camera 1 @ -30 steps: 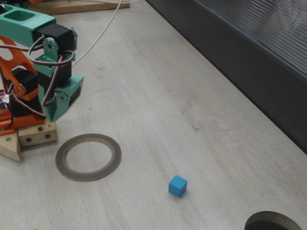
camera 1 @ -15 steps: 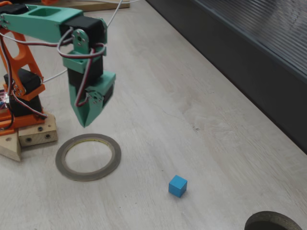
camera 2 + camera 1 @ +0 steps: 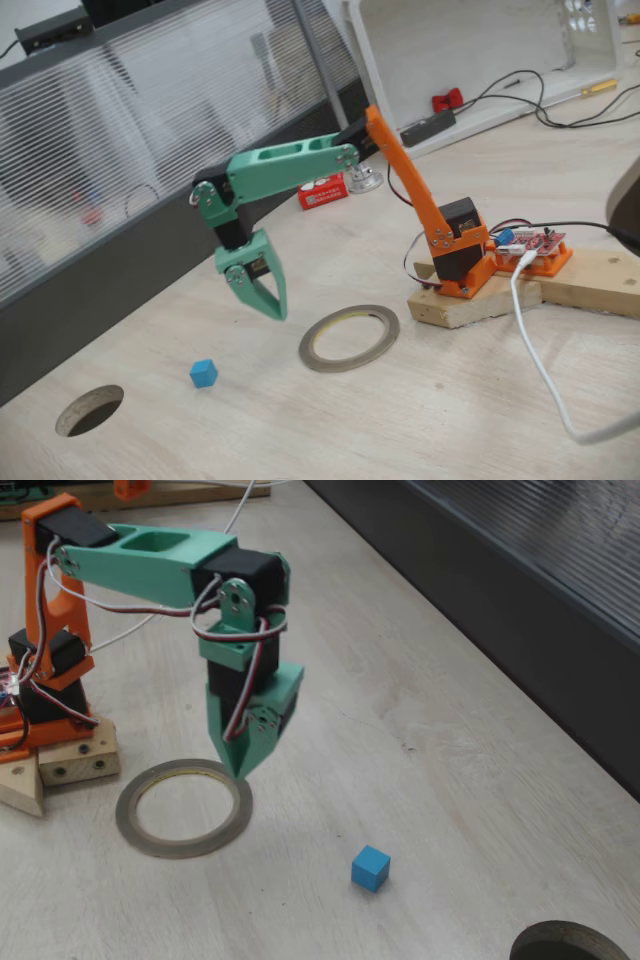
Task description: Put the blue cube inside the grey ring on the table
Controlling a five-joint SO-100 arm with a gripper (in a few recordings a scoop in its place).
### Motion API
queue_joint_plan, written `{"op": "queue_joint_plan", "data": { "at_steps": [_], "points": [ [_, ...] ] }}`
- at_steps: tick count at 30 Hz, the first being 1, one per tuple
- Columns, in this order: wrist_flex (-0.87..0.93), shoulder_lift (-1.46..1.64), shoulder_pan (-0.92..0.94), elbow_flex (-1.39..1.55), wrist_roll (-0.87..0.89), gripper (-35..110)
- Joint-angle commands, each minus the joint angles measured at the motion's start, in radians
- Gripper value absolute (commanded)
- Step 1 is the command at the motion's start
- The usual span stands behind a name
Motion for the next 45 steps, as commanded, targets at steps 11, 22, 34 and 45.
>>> {"op": "queue_joint_plan", "data": {
  "at_steps": [11,22,34,45],
  "points": [
    [0.002,-0.189,0.015,-0.304,0.008,0],
    [0.000,-0.328,0.086,-0.503,0.008,0],
    [0.000,-0.374,0.103,-0.549,0.008,0],
    [0.002,-0.371,0.101,-0.537,0.005,0]
  ]
}}
